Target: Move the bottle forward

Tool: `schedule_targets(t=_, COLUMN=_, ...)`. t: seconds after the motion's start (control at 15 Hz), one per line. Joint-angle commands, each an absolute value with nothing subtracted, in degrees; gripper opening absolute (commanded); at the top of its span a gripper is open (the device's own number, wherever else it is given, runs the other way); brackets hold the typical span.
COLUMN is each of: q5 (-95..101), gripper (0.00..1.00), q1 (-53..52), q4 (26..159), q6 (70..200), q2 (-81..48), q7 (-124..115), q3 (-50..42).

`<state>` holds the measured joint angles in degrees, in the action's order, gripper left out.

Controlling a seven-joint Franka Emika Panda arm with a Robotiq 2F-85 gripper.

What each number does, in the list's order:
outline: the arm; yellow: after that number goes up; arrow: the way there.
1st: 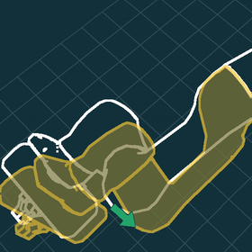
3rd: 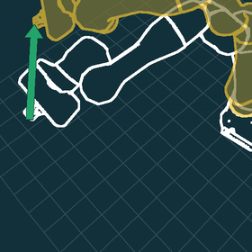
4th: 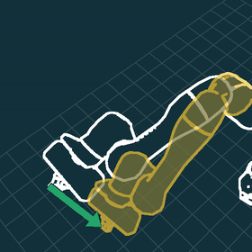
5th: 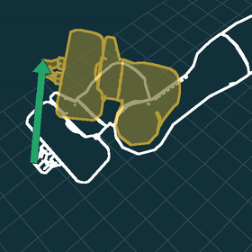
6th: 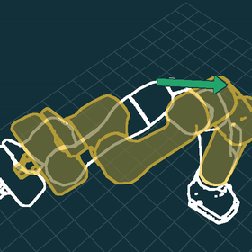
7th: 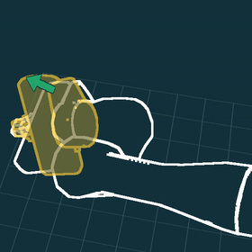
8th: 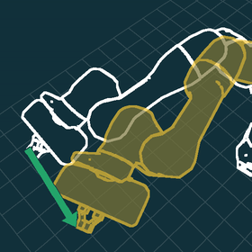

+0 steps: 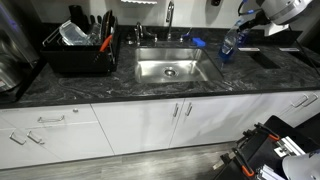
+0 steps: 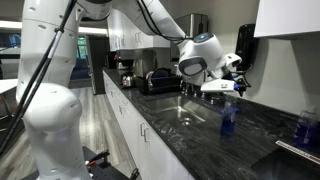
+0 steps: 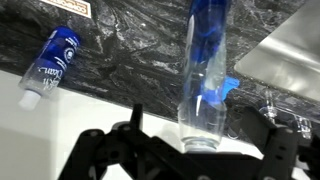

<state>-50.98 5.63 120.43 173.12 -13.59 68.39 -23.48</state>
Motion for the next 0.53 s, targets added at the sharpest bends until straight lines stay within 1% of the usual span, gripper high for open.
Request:
schedule_targets(t=0.0, q5=-55.71, gripper=1.00, q1=8.83, q4=115.87, q6=175.94, q2=-18.51, q7=72.50, q3=-21.18)
schedule_targets(t=0.47, q5=-59.97, gripper=1.00, q1=12.05, q4=111.79, q6=172.90, q2=-23.73, q7=72.78, q3=-18.20)
